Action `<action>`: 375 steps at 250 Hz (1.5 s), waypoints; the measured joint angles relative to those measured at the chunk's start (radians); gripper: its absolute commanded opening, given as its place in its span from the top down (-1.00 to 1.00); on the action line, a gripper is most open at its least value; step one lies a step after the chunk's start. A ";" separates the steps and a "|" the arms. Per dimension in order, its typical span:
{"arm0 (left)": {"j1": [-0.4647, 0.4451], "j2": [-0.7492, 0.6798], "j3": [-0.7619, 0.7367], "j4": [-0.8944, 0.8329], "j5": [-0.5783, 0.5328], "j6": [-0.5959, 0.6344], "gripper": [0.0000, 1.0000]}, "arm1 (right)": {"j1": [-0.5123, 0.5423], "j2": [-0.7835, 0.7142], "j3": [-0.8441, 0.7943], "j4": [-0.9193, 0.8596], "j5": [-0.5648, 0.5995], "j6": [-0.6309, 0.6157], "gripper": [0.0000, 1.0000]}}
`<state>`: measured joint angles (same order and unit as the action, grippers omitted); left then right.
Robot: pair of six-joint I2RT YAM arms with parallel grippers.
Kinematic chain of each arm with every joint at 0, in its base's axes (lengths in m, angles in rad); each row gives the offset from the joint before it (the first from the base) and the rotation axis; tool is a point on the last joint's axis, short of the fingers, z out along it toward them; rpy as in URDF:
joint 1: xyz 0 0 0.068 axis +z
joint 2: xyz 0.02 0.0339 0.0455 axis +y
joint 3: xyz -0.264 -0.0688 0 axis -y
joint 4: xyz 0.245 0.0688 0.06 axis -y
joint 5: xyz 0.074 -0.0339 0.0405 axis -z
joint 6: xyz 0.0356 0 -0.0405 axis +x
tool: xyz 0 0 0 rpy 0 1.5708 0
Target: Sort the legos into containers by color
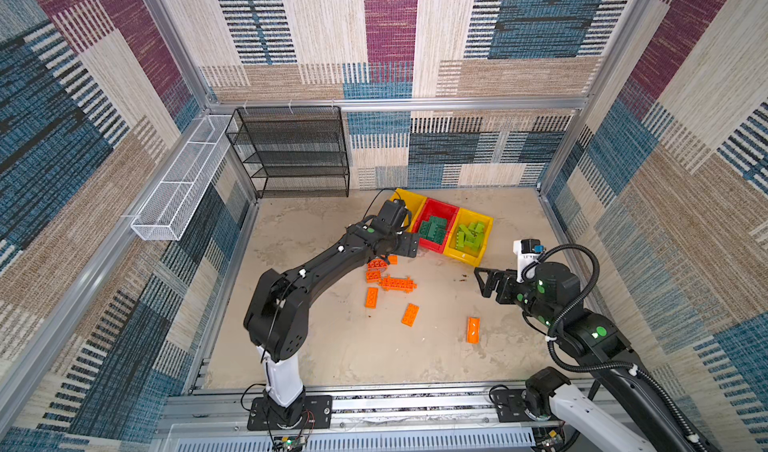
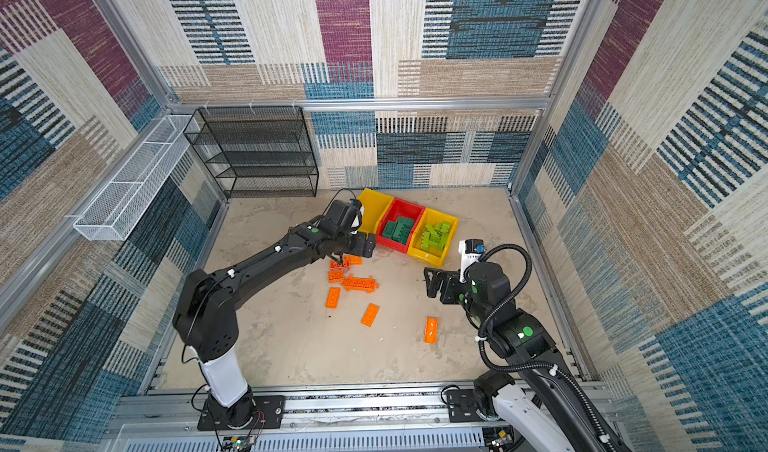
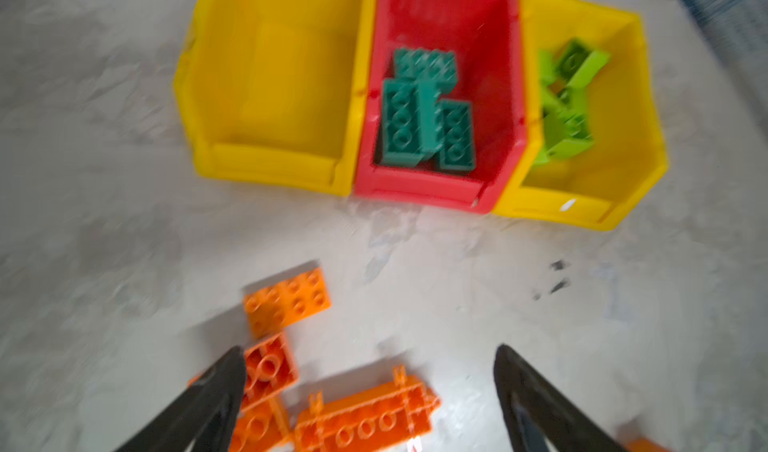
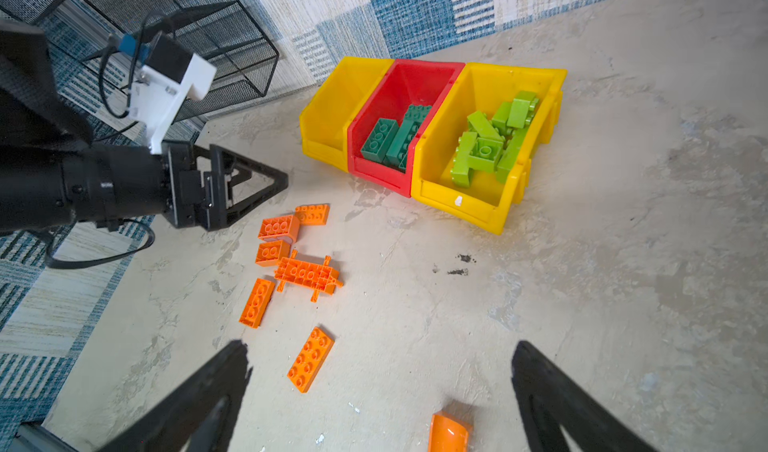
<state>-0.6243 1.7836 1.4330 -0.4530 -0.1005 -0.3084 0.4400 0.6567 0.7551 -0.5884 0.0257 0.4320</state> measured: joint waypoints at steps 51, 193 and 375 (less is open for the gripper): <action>0.036 -0.100 -0.217 0.011 -0.023 -0.018 -0.97 | 0.000 -0.006 -0.021 0.012 -0.026 0.010 -0.99; 0.080 0.105 -0.106 0.023 -0.024 -0.056 -0.99 | 0.000 -0.006 -0.031 0.032 -0.034 0.015 -0.99; 0.098 0.184 -0.039 -0.054 0.020 -0.082 -0.04 | 0.000 0.023 -0.005 0.055 -0.021 -0.011 -0.99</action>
<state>-0.5259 1.9678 1.3941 -0.5072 -0.0807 -0.3904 0.4400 0.6796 0.7506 -0.5331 0.0048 0.4210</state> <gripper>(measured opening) 0.649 0.995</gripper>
